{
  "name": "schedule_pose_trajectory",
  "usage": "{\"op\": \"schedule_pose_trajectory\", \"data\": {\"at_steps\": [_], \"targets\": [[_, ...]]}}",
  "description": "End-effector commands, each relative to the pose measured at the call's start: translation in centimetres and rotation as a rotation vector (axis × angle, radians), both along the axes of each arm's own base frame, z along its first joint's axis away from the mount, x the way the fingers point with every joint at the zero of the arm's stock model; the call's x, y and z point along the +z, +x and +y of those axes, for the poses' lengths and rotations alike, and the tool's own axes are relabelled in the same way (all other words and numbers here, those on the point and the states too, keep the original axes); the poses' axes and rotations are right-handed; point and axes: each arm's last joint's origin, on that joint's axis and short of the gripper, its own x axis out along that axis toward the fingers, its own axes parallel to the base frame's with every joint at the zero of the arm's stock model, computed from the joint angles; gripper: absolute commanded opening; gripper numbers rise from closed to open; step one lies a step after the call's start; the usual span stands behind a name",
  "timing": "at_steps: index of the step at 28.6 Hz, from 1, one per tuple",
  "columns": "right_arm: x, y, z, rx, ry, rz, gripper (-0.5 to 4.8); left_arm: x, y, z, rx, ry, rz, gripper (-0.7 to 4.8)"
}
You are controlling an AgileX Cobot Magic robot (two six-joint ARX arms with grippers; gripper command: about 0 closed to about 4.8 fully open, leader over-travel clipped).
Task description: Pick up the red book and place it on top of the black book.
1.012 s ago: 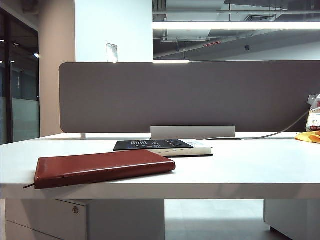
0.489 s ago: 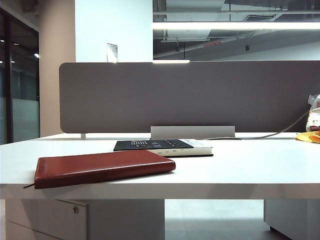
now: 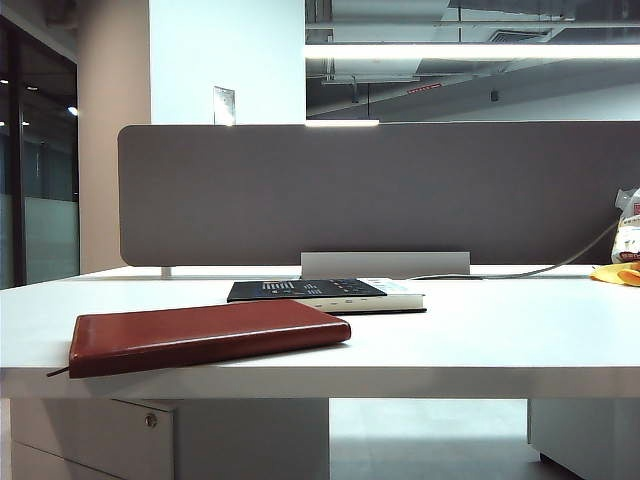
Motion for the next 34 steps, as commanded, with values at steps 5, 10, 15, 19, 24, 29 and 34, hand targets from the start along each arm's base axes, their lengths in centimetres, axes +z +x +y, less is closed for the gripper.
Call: {"op": "schedule_pose_trajectory", "data": {"at_steps": [5,10,15,19,24,29,34], "targets": [[0.08,-0.23,1.28,0.084,0.000,-0.005,-0.01,-0.17,-0.03,-0.08,-0.022,-0.060,0.028,0.22],[0.08,-0.21,1.25,0.080,-0.001,-0.007,-0.01,-0.16,-0.03,-0.08,0.001,-0.216,0.069,1.07],[0.00,-0.07,1.30,0.081,-0.003,-0.001,-0.01,-0.16,-0.03,-0.09,0.015,-0.325,0.097,1.07],[-0.06,0.05,1.34,0.081,-0.004,0.003,-0.01,-0.15,-0.05,-0.16,0.007,-0.460,0.138,1.07],[-0.06,0.06,1.34,0.081,-0.004,0.003,-0.01,-0.07,-0.15,-0.42,-0.056,-0.657,0.219,1.07],[-0.06,0.06,1.34,0.081,-0.004,0.003,-0.01,-0.02,-0.21,-0.54,-0.082,-0.773,0.272,1.07],[-0.06,0.06,1.34,0.081,-0.004,0.003,-0.01,-0.08,-0.17,-0.54,-0.077,-0.784,0.283,1.06]]}}
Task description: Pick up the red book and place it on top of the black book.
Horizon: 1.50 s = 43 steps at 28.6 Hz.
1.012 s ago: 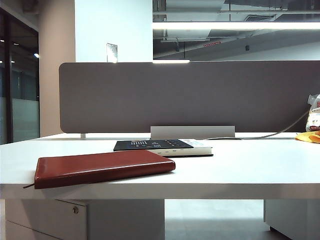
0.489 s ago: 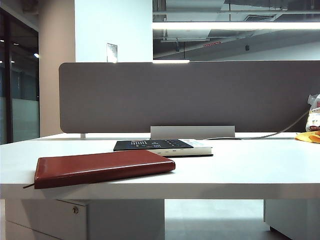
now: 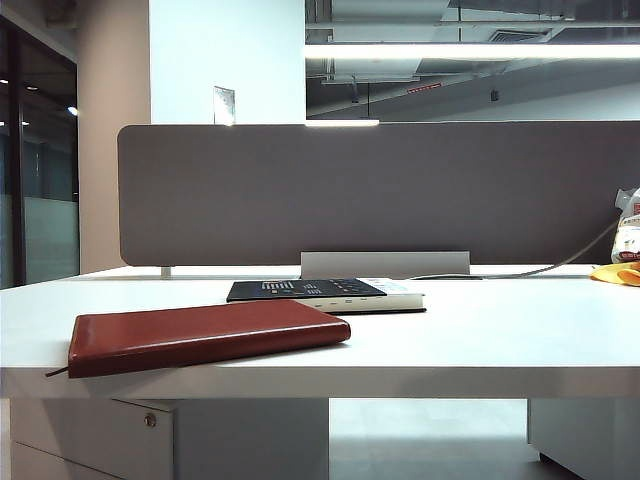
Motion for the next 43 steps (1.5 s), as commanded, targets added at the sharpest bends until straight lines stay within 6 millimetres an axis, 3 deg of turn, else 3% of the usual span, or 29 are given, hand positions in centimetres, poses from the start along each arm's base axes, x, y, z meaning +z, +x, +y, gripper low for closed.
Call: {"op": "schedule_pose_trajectory", "data": {"at_steps": [1,30,43], "targets": [[0.3,0.0,0.0,0.000,0.005,-0.021,-0.01,-0.3,0.0,0.0,-0.015,-0.010,0.037,1.06],[0.0,0.7,0.2,0.005,0.002,-0.015,0.00,-3.3,1.2,-0.2,-0.083,-0.061,0.412,1.07],[0.0,0.7,0.2,0.007,-0.001,-0.015,0.00,-3.9,1.5,-0.3,-0.141,-0.031,0.446,1.22]]}}
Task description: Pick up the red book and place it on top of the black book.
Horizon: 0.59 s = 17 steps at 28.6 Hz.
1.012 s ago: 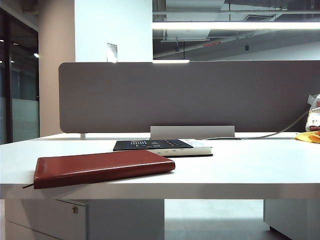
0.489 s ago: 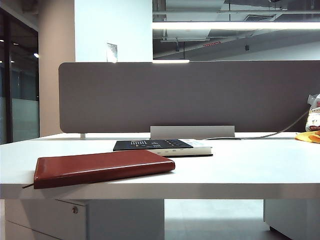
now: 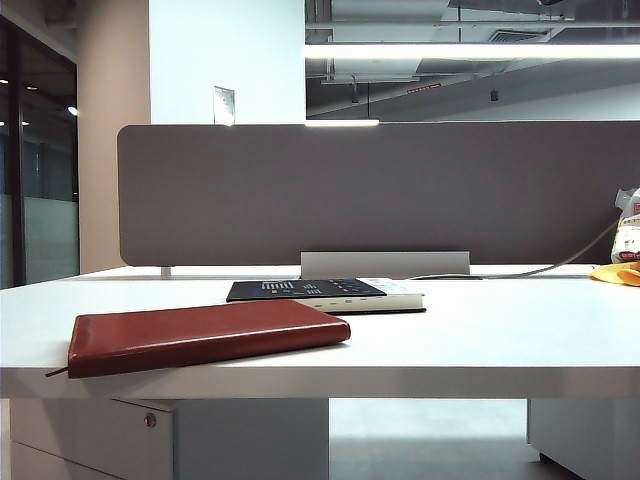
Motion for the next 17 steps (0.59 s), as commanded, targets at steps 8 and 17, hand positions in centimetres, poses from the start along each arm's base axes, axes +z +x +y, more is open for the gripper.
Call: {"op": "schedule_pose_trajectory", "data": {"at_steps": [8,17], "targets": [[0.3,0.0,0.0,0.004,0.005,-0.025,0.00,1.9,0.9,-0.3,-0.030,-0.193,-0.130,1.58],[0.1,0.3,0.1,0.007,0.000,-0.020,0.00,3.4,1.3,-0.3,-0.031,-0.220,-0.168,1.57]]}}
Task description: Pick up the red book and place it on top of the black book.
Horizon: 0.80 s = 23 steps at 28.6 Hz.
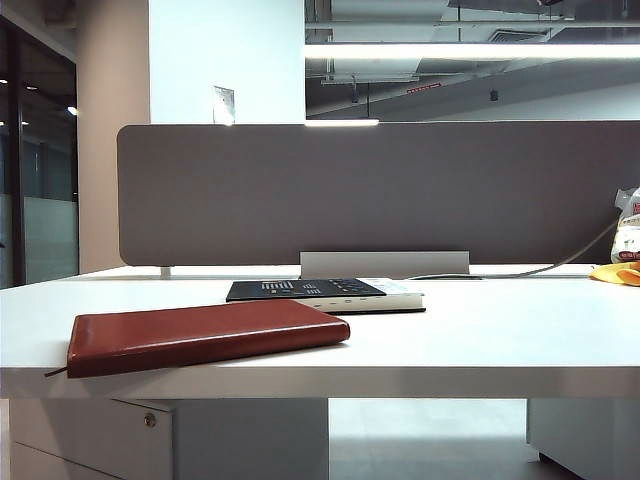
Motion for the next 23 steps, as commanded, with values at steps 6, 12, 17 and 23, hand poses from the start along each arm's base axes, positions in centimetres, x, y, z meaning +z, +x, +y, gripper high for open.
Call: {"op": "schedule_pose_trajectory", "data": {"at_steps": [6,12,17,23], "targets": [[0.0,0.5,0.2,0.008,-0.004,-0.009,0.00,3.5,0.9,0.0,-0.017,-0.017,-0.091,1.55],[-0.1,0.5,0.2,0.010,-0.006,-0.008,0.00,5.3,2.5,0.0,-0.037,-0.003,-0.080,1.53],[-0.1,0.5,0.2,0.011,-0.007,-0.003,0.00,5.6,4.5,0.1,-0.062,-0.006,-0.074,1.53],[-0.2,0.4,0.1,0.012,-0.013,0.006,0.00,3.4,6.1,0.2,-0.083,0.007,0.025,1.57]]}}
